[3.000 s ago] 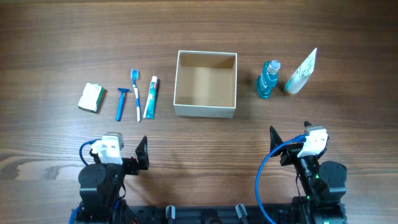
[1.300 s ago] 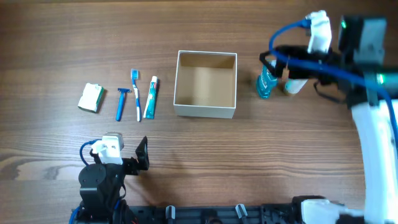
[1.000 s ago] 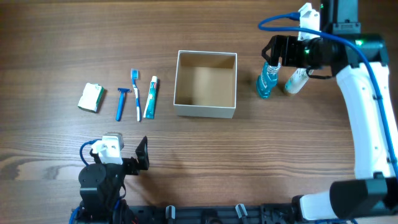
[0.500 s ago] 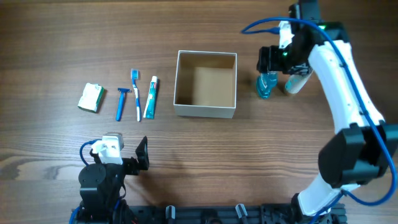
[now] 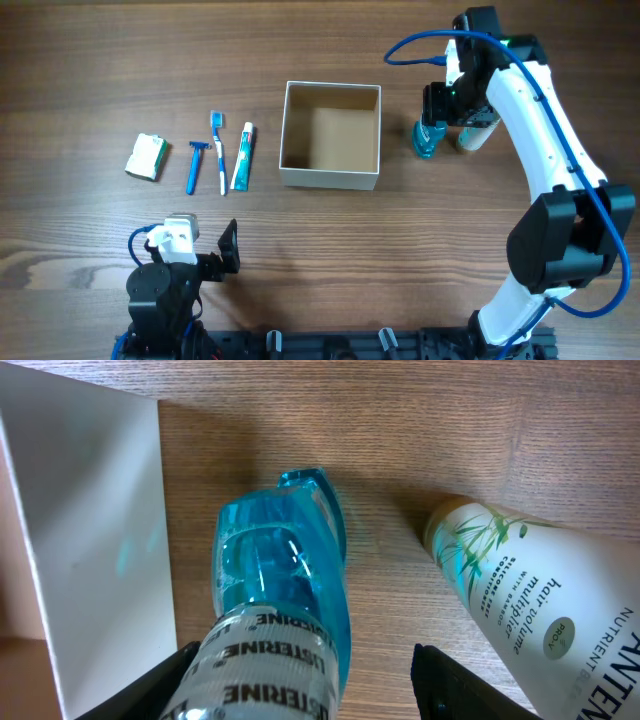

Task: Pack container
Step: 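Lift the mouthwash bottle and lower it into the box's right corner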

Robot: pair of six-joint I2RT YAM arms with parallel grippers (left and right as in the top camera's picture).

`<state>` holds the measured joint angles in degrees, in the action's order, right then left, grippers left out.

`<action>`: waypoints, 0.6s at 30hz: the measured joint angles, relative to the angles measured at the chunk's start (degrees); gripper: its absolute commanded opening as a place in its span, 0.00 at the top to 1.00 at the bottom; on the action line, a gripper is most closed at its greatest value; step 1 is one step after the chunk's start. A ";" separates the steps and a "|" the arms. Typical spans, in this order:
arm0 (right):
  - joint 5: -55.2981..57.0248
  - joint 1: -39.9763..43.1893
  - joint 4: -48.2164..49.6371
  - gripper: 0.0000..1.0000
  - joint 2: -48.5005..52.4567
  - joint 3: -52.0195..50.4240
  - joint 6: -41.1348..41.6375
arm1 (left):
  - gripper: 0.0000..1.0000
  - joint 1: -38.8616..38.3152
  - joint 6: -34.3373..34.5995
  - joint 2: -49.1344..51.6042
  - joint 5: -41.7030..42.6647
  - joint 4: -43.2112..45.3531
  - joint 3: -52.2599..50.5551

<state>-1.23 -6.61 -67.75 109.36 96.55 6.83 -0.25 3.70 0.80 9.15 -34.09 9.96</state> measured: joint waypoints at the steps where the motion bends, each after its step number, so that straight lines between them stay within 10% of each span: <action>1: 0.04 -0.07 0.00 0.35 0.04 0.00 0.00 | 0.00 0.00 0.00 0.00 0.00 0.00 0.00; 18: -1.33 -0.48 0.00 0.45 0.04 0.00 -0.04 | 0.00 0.00 0.00 0.00 0.00 0.00 0.00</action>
<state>-2.57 -7.09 -67.75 109.40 96.55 6.79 -0.25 3.70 0.80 9.15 -34.09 9.96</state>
